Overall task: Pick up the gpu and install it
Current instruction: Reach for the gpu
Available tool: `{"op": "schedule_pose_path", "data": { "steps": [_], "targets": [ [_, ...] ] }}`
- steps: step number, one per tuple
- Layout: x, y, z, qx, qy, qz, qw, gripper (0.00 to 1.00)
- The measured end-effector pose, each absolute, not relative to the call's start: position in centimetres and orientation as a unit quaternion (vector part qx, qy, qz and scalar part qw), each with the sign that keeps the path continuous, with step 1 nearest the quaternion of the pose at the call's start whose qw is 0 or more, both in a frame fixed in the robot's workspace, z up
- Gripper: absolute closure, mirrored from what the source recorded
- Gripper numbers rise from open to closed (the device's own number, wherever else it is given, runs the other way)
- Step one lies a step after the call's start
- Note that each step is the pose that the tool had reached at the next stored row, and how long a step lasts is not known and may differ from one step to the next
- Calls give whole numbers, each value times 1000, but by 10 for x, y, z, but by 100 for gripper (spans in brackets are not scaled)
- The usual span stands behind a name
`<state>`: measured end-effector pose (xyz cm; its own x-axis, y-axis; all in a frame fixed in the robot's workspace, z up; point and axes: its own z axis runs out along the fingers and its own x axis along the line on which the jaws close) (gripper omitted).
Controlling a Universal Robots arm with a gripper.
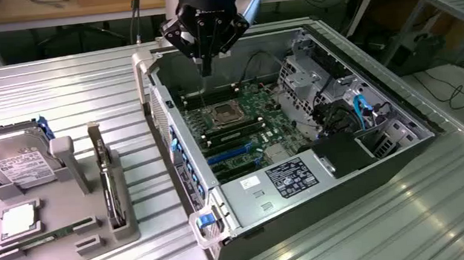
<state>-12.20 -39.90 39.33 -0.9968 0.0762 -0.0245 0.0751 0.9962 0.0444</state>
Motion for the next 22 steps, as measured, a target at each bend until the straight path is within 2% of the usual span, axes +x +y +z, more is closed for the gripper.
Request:
{"op": "schedule_pose_path", "data": {
  "steps": [22],
  "targets": [
    [-138,-399,393,38,999,22,13,89]
  ]
}}
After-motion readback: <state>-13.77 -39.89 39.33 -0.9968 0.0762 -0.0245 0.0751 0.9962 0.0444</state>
